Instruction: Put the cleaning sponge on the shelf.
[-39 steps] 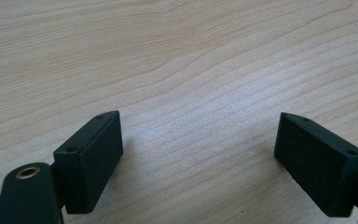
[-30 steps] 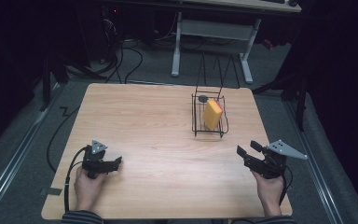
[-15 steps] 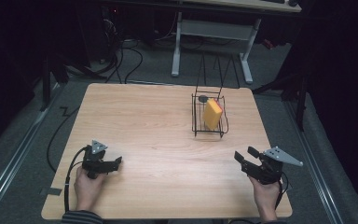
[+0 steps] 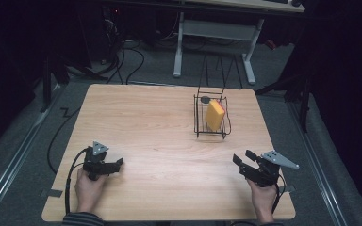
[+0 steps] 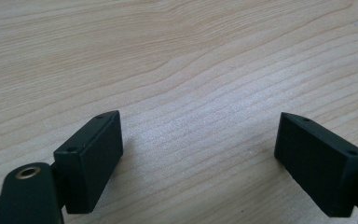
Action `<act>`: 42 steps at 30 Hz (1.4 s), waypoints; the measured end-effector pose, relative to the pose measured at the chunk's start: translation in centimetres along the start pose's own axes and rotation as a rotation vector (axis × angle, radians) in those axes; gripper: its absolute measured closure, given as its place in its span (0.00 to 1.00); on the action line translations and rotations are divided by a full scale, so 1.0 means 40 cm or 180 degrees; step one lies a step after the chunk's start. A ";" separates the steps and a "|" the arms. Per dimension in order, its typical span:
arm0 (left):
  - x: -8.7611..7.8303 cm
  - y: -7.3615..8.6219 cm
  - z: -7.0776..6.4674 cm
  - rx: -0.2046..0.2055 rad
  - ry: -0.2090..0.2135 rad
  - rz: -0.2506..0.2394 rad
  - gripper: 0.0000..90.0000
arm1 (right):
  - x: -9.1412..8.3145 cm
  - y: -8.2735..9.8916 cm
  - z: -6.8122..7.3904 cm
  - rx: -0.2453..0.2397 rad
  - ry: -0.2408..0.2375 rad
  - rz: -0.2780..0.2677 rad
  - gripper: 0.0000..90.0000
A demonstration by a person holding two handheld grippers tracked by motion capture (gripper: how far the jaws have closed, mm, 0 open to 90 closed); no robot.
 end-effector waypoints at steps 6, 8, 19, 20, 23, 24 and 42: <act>0.000 0.000 0.000 -0.0006 0.0001 -0.0005 0.18 | 0.026 0.006 0.002 0.0000 -0.0007 0.0038 0.42; 0.000 0.000 0.000 -0.0007 0.0001 -0.0006 0.18 | 0.034 0.008 0.003 -0.0001 -0.0002 0.0053 0.43; 0.000 0.000 0.000 -0.0007 0.0001 -0.0006 0.18 | 0.084 0.012 0.003 -0.0017 0.0047 0.0146 0.43; 0.000 0.000 0.000 -0.0008 0.0001 -0.0006 0.18 | 0.088 0.012 0.003 -0.0016 0.0049 0.0155 0.43; 0.000 0.000 0.000 -0.0007 0.0001 -0.0006 0.18 | 0.101 0.016 0.003 -0.0020 0.0058 0.0195 0.43; 0.000 0.000 0.000 -0.0007 0.0001 -0.0005 0.17 | 0.104 0.017 0.003 -0.0016 0.0057 0.0211 0.43; 0.000 0.000 0.000 -0.0008 0.0000 -0.0006 0.18 | 0.195 0.048 -0.021 -0.0156 0.0342 0.0621 0.42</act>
Point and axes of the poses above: each handheld gripper's, and its own axes: x roughly forward along the jaws, y roughly out of its underside, z roughly to its left, the point moved 7 cm from there along x, roughly forward along the jaws, and after that the axes turned 15 degrees about z, right-handed, at the moved point
